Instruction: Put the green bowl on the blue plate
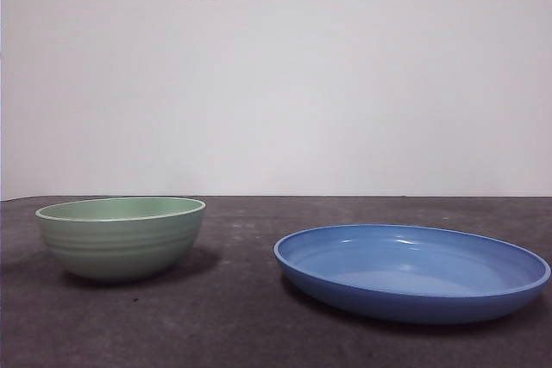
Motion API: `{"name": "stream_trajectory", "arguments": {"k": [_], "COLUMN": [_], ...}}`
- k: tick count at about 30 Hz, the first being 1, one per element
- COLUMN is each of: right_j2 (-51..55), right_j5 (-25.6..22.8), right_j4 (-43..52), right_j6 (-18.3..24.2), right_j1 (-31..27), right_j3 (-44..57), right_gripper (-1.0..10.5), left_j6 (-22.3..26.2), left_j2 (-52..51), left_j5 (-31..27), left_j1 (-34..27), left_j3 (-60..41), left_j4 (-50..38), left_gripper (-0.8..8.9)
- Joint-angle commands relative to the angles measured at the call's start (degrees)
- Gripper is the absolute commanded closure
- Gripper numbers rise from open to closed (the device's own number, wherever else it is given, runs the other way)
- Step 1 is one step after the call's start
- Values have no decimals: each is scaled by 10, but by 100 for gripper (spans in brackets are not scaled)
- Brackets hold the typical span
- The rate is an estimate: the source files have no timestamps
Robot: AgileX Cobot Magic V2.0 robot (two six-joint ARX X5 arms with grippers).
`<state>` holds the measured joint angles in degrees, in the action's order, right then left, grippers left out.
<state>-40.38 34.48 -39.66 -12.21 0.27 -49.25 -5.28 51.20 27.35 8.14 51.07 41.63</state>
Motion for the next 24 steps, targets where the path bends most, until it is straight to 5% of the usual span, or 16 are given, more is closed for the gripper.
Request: {"name": "stream_trajectory", "arguments": {"k": [1,24], "right_j2": [-3,-3], "right_j5": [1,0], "right_j4": [4,2], "right_j6": [4,4], "right_j1": [1,1], "right_j3": [-11,-11], "right_gripper": [348,349], "left_j6": [7,7], "left_j2": [31,337], "left_j5": [-12,-120], "left_j1": [1,4], "left_j3": [9,27], "left_j4": [0,-55], "left_gripper": [220,226]}}
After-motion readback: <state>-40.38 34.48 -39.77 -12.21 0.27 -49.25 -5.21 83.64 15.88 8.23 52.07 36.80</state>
